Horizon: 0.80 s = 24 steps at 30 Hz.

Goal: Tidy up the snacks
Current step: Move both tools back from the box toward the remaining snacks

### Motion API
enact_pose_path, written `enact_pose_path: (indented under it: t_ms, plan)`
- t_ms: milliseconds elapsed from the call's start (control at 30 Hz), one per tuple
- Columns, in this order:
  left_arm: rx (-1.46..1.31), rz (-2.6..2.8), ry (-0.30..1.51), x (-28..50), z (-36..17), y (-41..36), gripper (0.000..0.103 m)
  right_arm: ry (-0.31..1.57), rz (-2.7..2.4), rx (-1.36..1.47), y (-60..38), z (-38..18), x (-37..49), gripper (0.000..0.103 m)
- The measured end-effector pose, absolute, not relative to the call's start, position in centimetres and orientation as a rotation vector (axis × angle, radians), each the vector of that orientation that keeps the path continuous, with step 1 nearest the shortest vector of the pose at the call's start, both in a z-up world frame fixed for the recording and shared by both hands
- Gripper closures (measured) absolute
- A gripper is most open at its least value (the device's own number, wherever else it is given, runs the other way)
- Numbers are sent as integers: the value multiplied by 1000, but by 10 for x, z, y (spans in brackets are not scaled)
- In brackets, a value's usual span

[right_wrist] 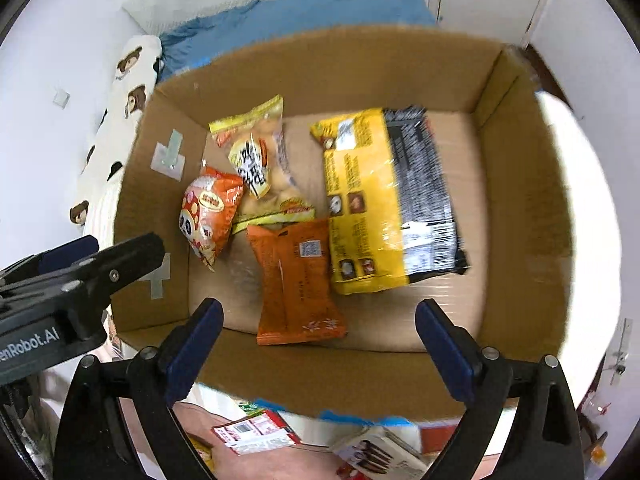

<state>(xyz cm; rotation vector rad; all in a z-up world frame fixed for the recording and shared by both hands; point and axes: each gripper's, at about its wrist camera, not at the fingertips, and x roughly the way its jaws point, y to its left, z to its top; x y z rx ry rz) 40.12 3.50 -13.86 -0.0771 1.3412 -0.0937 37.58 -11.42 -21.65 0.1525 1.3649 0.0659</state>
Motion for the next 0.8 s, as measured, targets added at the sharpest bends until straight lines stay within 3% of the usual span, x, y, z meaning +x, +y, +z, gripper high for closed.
enact_pose_path:
  t_ms: [233,367,800]
  plan:
    - [-57,-75,1173,345,-98,46,10,1273,116,180,-123,-172,319,4]
    - [-115,-45,1159,289,-99,72,10,1288,175,210,-125,-178,272,4]
    - [-40,121,1457,127,-249,136,10,1482,90,229,-144,-282,183,4]
